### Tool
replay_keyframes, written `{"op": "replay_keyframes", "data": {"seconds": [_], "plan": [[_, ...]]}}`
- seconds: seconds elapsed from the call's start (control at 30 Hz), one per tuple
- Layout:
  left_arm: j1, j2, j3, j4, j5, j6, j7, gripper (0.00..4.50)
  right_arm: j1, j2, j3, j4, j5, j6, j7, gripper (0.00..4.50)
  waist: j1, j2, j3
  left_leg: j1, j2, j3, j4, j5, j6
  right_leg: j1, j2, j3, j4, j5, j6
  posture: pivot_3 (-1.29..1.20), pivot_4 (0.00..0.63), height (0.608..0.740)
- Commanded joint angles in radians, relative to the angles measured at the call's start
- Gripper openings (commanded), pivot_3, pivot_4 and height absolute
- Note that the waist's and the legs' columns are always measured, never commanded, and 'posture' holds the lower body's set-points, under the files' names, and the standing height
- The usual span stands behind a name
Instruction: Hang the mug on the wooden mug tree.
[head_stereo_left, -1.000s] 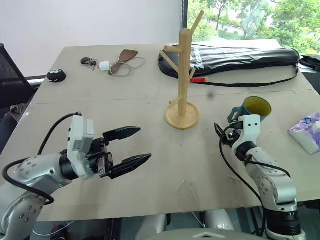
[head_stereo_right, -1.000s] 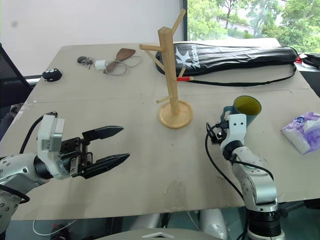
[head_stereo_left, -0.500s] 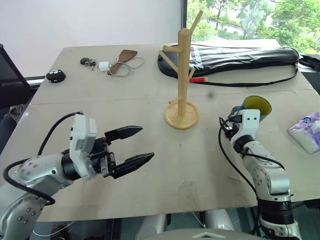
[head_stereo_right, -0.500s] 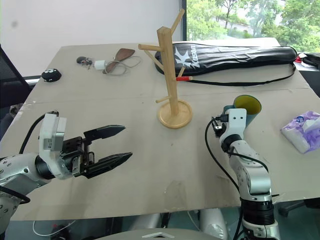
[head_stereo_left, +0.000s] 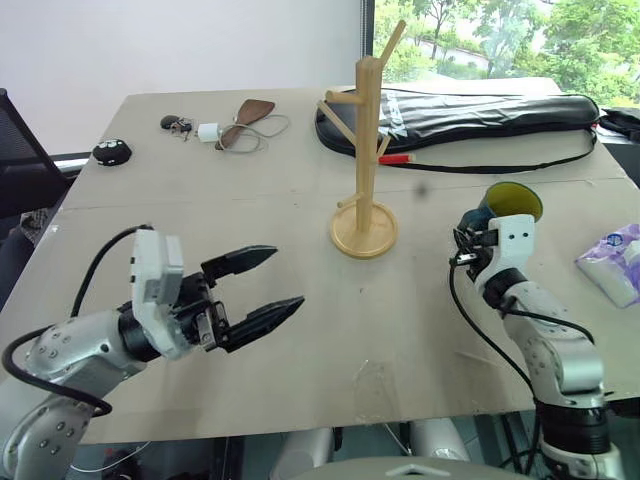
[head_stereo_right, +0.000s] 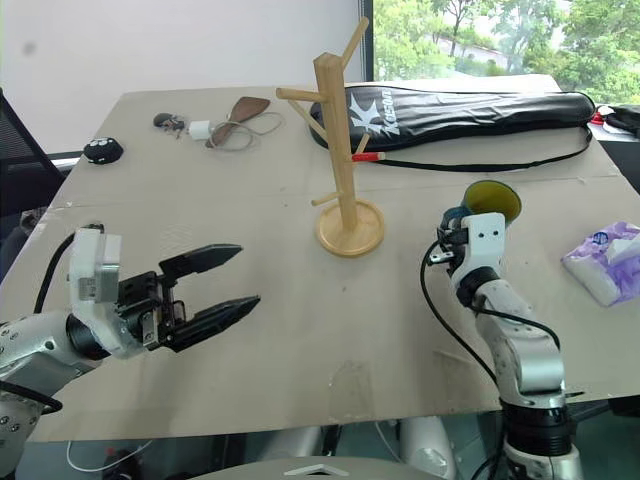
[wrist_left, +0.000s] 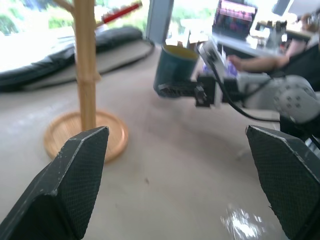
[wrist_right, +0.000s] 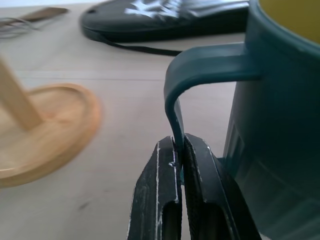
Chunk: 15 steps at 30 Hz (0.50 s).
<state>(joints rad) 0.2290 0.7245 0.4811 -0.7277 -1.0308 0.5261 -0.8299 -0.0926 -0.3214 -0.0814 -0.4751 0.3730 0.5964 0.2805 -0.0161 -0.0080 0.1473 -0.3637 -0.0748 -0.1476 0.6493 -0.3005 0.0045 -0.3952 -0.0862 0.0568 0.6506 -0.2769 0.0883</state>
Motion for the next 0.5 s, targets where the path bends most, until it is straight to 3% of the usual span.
{"op": "replay_keyframes", "data": {"seconds": [0.03,0.3,0.5], "plan": [[0.037,-0.009,0.053,0.002,-0.008,-0.063,-0.082,4.50,-0.004,-0.076,-0.055,-0.157,0.124,0.064,0.095,0.06,-0.002,-0.001,0.000,0.000,0.000,0.000,0.000,0.000,0.000,0.000,0.000,0.000,0.000,0.000,0.000,0.00,0.150,0.740],[0.159,-0.071,0.157,0.069,-0.028,-0.168,-0.280,4.50,-0.176,-0.269,-0.092,-0.274,0.310,0.310,0.118,0.06,0.000,-0.001,0.000,0.000,0.004,0.001,0.000,0.000,0.000,0.001,0.002,-0.001,0.000,0.000,0.000,0.00,0.150,0.740],[0.135,-0.184,0.187,0.100,-0.050,-0.283,-0.295,4.50,-0.321,-0.291,-0.078,-0.274,0.395,0.438,0.074,0.06,0.007,-0.003,-0.001,-0.001,0.004,-0.001,0.000,0.000,0.000,0.001,0.001,-0.004,-0.003,0.001,-0.001,0.00,0.150,0.740]]}}
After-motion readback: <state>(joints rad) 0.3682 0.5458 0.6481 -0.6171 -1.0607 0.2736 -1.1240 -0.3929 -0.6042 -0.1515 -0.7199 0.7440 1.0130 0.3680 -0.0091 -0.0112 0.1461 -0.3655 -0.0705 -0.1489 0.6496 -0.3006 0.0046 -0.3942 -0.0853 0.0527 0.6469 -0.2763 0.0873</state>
